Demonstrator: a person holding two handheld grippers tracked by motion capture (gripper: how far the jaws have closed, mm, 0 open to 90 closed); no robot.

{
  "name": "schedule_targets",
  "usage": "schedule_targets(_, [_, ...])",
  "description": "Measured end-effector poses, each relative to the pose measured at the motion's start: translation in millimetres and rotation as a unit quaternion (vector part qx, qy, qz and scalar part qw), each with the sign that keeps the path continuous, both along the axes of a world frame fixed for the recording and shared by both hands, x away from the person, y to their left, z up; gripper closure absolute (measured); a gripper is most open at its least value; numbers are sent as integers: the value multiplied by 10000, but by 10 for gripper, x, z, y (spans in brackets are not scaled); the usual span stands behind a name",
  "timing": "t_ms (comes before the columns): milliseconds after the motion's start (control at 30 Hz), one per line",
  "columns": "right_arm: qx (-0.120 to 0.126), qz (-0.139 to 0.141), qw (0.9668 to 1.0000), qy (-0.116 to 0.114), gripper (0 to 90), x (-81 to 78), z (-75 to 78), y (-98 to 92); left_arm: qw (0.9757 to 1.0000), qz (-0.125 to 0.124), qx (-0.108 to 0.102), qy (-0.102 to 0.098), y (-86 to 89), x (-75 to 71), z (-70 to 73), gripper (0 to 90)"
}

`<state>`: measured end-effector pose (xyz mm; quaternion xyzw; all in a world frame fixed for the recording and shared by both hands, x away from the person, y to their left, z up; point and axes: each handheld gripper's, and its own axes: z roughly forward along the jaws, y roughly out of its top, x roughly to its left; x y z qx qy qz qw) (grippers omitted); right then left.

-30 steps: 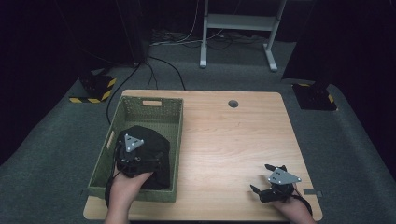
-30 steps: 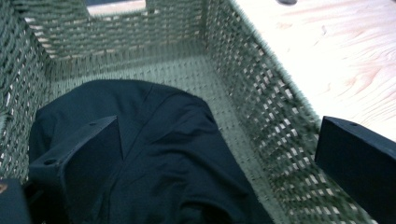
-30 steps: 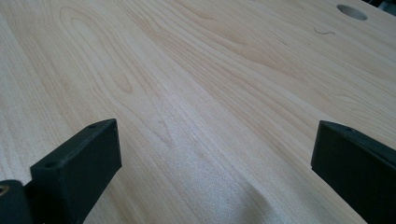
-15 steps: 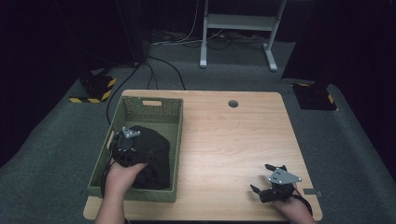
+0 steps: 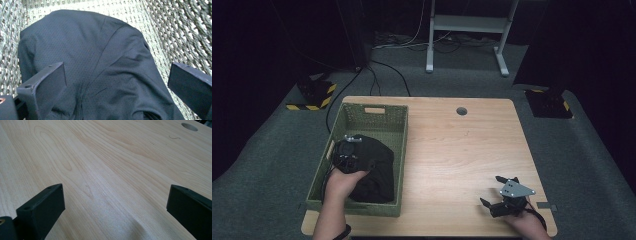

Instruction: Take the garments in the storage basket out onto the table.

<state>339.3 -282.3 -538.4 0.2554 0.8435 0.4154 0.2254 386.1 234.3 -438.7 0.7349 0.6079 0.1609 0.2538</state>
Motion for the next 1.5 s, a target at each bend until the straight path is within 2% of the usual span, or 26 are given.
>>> schedule_targets(33, [0,1,10000,-2,12,-1,0,0,10000,31,14,76,4,17,-27,23])
schedule_targets(167, [1,-1,10000,0,12,-2,0,0,9998,50,132,163,9,50,-77,24])
schedule_targets(300, [-6,8,10000,5,12,0,0,1,9994,103,142,292,41,100,-130,24])
schedule_targets(500, [27,22,10000,16,12,-1,1,-2,9979,227,18,602,71,197,-223,27])
schedule_targets(567, [21,23,10000,14,13,0,1,-2,9967,213,12,785,71,236,-276,27])
schedule_targets(733, [13,35,10000,15,12,-2,1,-1,9952,230,52,946,78,284,-342,40])
schedule_targets(800, [16,41,10000,16,12,-2,1,-2,9940,231,37,1069,84,300,-370,40])
schedule_targets(933, [32,45,10000,9,12,-4,1,-3,9906,183,-14,1356,77,312,-445,34])
schedule_targets(1033, [39,44,10000,0,12,-5,1,-4,9872,74,44,1593,56,305,-512,14])
schedule_targets(1233, [30,61,10000,-1,12,-9,1,-2,9864,154,-35,1635,61,329,-543,6])
schedule_targets(1367, [18,69,10000,5,12,-12,0,1,9856,137,80,1686,33,360,-573,6])
schedule_targets(1500, [47,68,10000,20,12,-8,2,-5,9840,-22,606,1677,-43,370,-617,33])
